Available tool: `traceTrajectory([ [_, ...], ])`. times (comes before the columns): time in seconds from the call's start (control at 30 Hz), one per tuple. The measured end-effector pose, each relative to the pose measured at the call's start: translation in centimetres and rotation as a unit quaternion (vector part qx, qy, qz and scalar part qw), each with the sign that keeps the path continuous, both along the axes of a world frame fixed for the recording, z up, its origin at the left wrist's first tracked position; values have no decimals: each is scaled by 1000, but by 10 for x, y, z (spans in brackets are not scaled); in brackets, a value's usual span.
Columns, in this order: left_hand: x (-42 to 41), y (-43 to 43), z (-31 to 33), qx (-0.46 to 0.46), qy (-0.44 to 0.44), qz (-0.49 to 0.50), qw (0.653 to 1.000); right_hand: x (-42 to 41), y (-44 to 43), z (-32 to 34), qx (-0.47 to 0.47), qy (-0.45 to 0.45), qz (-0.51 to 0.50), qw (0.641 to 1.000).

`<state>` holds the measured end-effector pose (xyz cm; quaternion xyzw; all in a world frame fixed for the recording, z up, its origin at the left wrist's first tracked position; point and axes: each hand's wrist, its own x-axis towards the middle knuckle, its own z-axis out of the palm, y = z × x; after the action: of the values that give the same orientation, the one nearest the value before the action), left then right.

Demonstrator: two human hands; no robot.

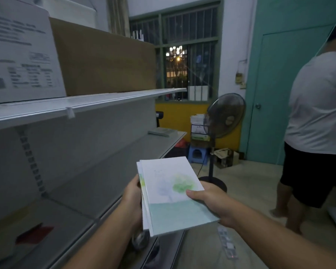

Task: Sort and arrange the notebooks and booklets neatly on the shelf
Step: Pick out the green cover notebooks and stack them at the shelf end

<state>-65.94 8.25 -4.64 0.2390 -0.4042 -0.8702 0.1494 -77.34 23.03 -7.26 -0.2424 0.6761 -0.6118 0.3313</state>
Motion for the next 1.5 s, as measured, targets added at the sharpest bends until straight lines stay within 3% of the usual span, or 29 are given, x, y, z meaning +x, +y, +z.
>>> traceTrajectory([
  [0.1,-48,-26,-12,27,17,-56,998,-46,-26,-8,27,-10,-13,1000],
  [0.23,-120,-59,-29,47,-22,-76,996,-105,-58,-16,39,-24,-43,998],
  [0.33,-178,-75,-37,18,-53,-86,995,-156,-70,-21,39,-32,-75,996],
  [0.43,-244,-92,-60,-21,-86,-53,995,-209,-74,-27,49,-32,-83,995],
  [0.57,-313,-95,-56,24,-90,-53,994,-287,-81,-32,51,-2,-83,995],
  [0.87,-432,-104,-52,-150,-154,119,969,-437,-122,-26,51,15,4,999],
  [1.03,-463,-130,-56,-149,-165,185,957,-482,-166,-32,68,-2,39,997],
  [1.23,-521,-202,-63,-127,-184,231,947,-548,-244,-37,89,12,48,995],
  [1.37,-563,-268,-72,-103,-166,189,962,-603,-310,-37,123,29,40,991],
  [1.5,-604,-334,-72,-162,-201,194,946,-653,-374,-33,150,65,58,985],
])
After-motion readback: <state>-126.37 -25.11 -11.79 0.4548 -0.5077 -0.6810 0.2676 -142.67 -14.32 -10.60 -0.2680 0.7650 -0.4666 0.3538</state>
